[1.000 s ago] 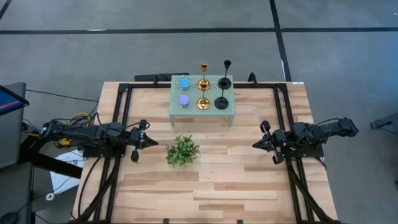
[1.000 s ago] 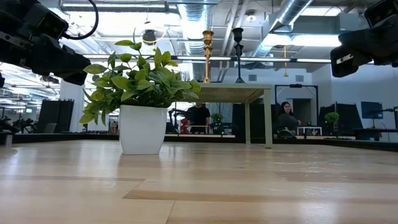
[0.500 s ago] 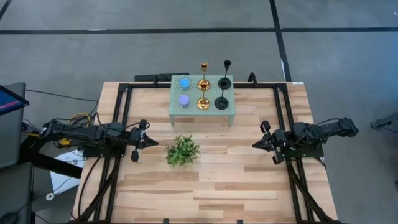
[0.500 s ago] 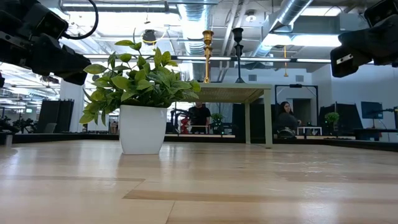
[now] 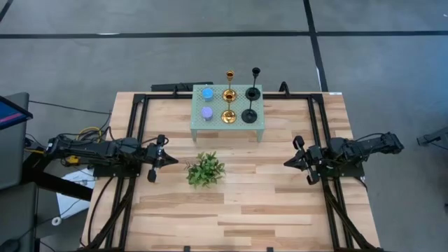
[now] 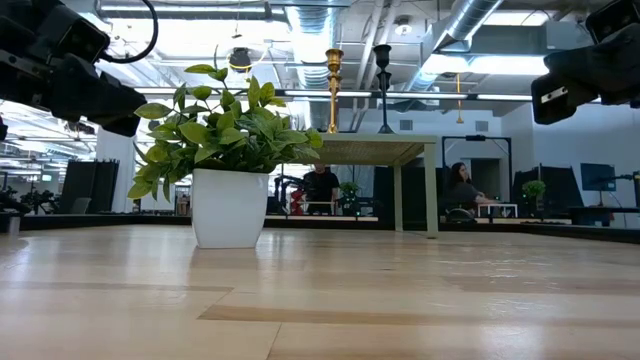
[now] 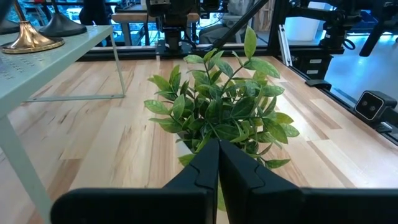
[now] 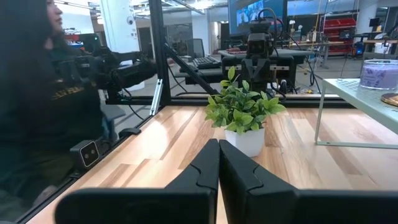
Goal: Pick & Place candle stick holders
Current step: Return to Home Position
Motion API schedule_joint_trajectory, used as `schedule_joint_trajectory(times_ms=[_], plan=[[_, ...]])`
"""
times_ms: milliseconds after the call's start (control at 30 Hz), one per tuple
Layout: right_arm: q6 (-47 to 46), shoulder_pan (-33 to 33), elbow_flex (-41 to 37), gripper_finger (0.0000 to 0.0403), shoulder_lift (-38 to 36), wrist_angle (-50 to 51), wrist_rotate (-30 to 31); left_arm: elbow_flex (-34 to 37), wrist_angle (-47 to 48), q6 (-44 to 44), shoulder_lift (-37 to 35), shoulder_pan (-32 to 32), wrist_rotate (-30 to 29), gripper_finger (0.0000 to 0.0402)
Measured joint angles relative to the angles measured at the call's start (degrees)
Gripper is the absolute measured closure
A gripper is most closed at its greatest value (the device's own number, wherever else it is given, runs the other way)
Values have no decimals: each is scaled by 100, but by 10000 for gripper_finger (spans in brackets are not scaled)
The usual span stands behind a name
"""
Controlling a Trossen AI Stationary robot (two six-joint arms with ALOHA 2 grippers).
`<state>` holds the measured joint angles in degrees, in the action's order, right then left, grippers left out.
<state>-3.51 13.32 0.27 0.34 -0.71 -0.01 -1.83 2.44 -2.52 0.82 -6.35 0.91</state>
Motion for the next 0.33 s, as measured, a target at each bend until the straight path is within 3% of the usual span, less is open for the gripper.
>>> schedule_joint_trajectory(times_ms=[333], plan=[[0,0,0,403,0,0,0,0,-28,0,0,0,0,391]])
